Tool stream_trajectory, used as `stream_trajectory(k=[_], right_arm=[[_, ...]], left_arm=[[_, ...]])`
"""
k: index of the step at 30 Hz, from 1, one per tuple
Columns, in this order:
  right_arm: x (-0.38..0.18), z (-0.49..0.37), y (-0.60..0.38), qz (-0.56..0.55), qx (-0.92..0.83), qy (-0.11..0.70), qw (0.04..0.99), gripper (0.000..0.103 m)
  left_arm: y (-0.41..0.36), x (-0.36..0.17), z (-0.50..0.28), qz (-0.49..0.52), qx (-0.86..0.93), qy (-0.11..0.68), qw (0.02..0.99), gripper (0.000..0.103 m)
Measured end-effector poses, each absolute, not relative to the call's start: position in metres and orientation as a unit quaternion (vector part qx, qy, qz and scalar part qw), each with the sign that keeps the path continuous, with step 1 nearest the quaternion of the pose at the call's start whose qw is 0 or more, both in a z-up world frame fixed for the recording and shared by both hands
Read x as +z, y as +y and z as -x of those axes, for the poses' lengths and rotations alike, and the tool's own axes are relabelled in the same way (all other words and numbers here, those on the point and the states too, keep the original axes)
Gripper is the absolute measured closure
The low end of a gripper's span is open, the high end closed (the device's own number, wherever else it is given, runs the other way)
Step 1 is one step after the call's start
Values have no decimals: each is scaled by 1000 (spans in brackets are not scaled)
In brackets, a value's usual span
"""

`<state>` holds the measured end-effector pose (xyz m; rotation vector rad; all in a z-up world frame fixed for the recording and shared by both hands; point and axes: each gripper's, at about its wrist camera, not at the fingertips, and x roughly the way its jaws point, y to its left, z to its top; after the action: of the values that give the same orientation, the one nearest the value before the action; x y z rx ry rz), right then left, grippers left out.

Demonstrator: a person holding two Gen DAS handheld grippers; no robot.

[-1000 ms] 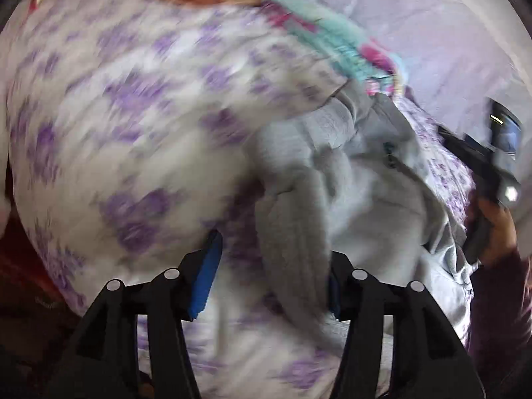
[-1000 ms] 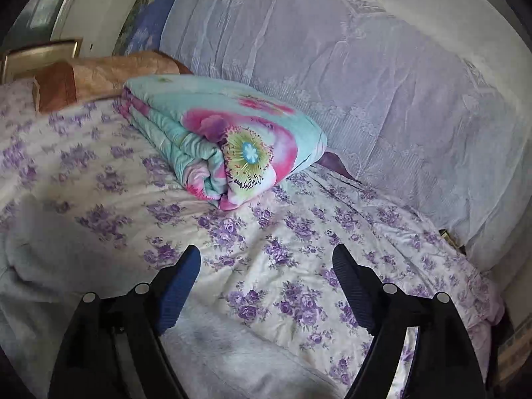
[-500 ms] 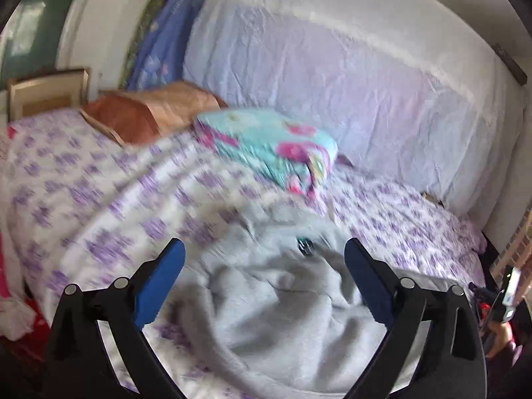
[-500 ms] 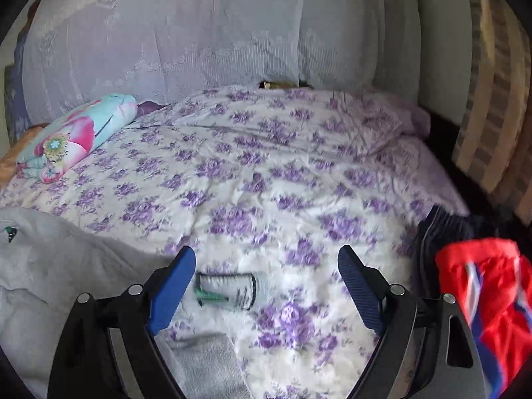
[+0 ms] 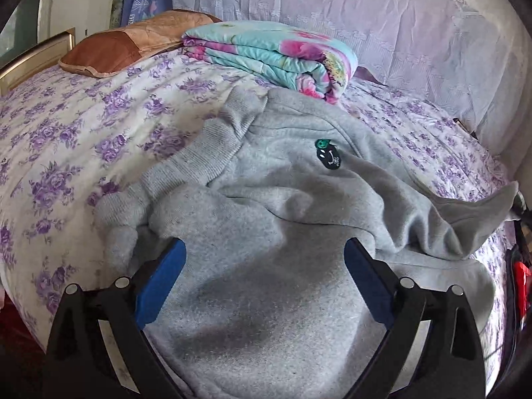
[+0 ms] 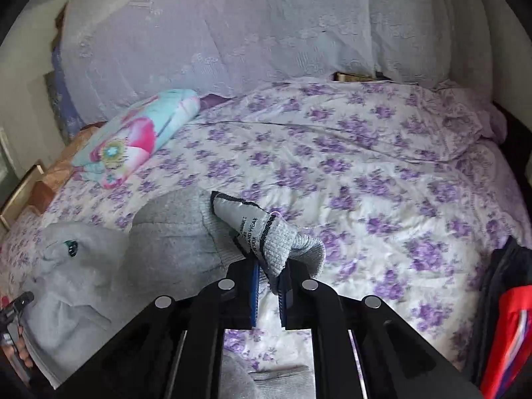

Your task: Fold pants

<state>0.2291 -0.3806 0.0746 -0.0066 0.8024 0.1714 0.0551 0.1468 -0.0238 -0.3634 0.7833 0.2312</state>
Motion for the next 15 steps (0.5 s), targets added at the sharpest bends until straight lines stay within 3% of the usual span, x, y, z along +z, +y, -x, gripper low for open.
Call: stream_trajectory(k=[3,5,8,9,10,15], right_arm=[[57,-274,-403,3,-15,475,880,92],[13,-297,-404,43,-60,547,834,82],[-18,-285,-399,102,-126,553,817,55],[-16,-272,-398,106,-131,536,828,38],[-11,-256,-399,95,-116,518,842,30],[-13,-170,-438,-47,-5,527,849,29]], left_arm=[[146,-21,-56,181,117,378,900,10],[144,-21,-54,182,114,377,901,10],[144,-14,-41,191,100,370,904,10],[147,-8,-31,195,95,361,907,10],[149,-2,-22,199,90,355,909,10],[173,29,36,207,92,315,922,9]])
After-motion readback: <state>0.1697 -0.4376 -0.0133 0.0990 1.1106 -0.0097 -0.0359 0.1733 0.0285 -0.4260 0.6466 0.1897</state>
